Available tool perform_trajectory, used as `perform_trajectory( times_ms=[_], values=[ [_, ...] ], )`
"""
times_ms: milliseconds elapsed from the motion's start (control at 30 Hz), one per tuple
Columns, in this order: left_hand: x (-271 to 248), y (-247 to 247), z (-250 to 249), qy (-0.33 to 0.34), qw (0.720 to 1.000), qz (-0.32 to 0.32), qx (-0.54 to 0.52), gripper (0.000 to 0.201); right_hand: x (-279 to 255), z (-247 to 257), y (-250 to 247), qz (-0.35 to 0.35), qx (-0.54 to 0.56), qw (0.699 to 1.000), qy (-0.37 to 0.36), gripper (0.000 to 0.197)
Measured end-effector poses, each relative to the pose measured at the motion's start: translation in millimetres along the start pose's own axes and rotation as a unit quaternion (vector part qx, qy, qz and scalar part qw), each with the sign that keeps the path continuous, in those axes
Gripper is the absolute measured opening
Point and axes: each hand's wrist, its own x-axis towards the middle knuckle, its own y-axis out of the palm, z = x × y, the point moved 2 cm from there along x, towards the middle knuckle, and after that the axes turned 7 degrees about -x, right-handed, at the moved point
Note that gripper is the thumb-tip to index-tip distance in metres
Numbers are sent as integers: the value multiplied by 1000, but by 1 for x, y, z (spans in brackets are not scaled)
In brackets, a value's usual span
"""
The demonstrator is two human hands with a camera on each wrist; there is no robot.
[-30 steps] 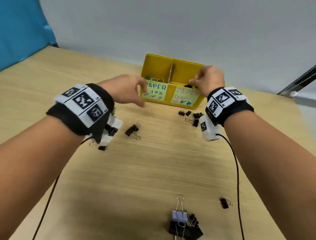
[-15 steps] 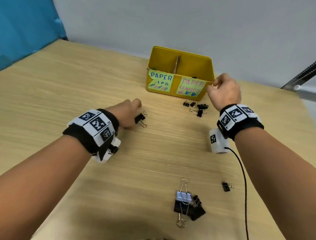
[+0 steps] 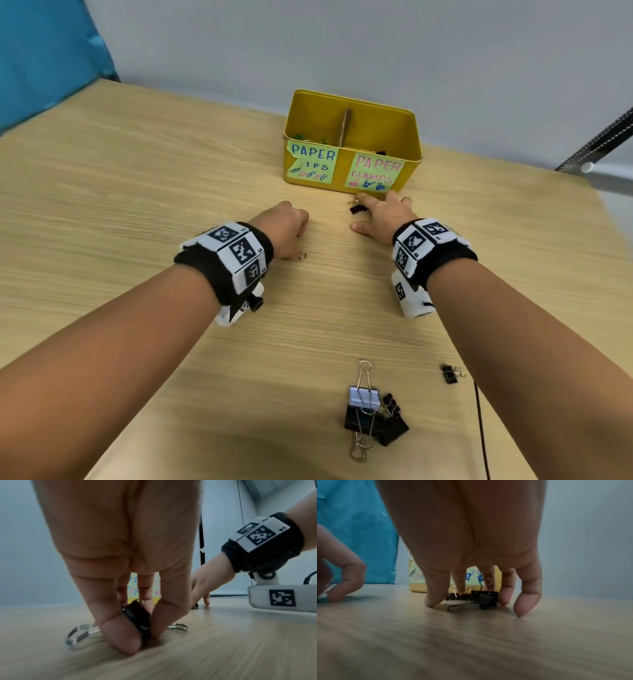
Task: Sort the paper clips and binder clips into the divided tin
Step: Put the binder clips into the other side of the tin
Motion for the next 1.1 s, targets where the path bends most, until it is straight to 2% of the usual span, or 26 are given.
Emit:
perform_trajectory(
  times_ms=[200,367,567,633,733,867,1000,1100],
  values=[
    [-1,2,-1,12,1000,-16,-5,32,2,10,-3,-27,38,998,-47,37],
    [-2,2,-6,41,998,-33,-42,32,-1,2,-2,-71,80,991,-78,30],
    [2,3,-17,67,992,-49,-97,34,-10,-24,0,-86,195,977,-19,22],
    [5,2,-24,80,990,-54,-100,32,-11,-31,4,-71,243,967,5,18],
    [9,-7,-34,98,988,-63,-104,30,-14,-42,5,-41,367,929,38,20],
    [14,-40,-46,109,974,-96,-175,31,-26,-49,-25,-44,546,837,0,27],
    [28,-83,-69,141,951,-180,-207,35,-25,-43,-86,-107,630,767,-57,27],
    [45,-106,-88,148,933,-243,-220,36,-11,-32,-117,-187,639,744,-51,27]
  ],
)
